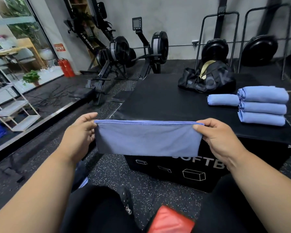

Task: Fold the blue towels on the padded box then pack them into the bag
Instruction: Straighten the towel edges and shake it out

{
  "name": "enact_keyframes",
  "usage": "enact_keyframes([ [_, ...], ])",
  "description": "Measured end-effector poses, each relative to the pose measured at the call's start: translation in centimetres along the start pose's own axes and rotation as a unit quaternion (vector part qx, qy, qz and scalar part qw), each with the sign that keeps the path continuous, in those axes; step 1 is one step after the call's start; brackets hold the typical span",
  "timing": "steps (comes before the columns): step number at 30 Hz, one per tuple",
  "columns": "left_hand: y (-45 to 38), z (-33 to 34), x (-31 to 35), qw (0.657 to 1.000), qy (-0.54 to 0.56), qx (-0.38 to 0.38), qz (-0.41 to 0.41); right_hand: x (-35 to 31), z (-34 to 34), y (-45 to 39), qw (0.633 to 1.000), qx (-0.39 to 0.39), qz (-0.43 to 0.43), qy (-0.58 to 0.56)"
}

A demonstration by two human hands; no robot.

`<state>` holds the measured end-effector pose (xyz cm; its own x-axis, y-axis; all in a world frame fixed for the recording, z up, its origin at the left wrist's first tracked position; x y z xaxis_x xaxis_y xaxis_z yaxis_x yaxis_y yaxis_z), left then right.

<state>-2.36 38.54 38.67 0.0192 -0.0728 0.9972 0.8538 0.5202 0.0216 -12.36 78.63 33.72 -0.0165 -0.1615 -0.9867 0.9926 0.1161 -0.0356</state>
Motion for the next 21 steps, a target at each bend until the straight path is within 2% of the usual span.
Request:
enact_keyframes([
  [4,-0.7,1.5,-1.6,1.0,0.003,-0.018,-0.013,0.0,-0.8,-1.3,0.994,-0.04,0.036,-0.092],
  [9,-2.5,2.8,-3.3,0.999,0.013,-0.027,-0.025,1.1,-2.0,-3.0,0.997,-0.054,0.047,-0.026],
  [14,-4.8,4.9,-5.6,0.999,-0.017,-0.035,-0.027,1.4,-2.6,-5.3,0.998,-0.006,0.041,-0.047],
  [21,-8.1,8.2,-8.1,0.998,-0.028,-0.036,-0.043,2.1,-3.8,-9.8,0.995,0.05,0.05,0.069],
])
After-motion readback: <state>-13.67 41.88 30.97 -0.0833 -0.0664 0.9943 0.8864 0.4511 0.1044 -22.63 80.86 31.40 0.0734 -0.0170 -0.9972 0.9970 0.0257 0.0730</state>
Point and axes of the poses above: each hand's wrist, its own y-axis away from the middle knuckle, its own z-axis out of the palm, x = y × z, the point moved 4 cm from there along -y, towards the middle knuckle, and after that the axes turned 4 degrees about y, right-handed, at the moved point
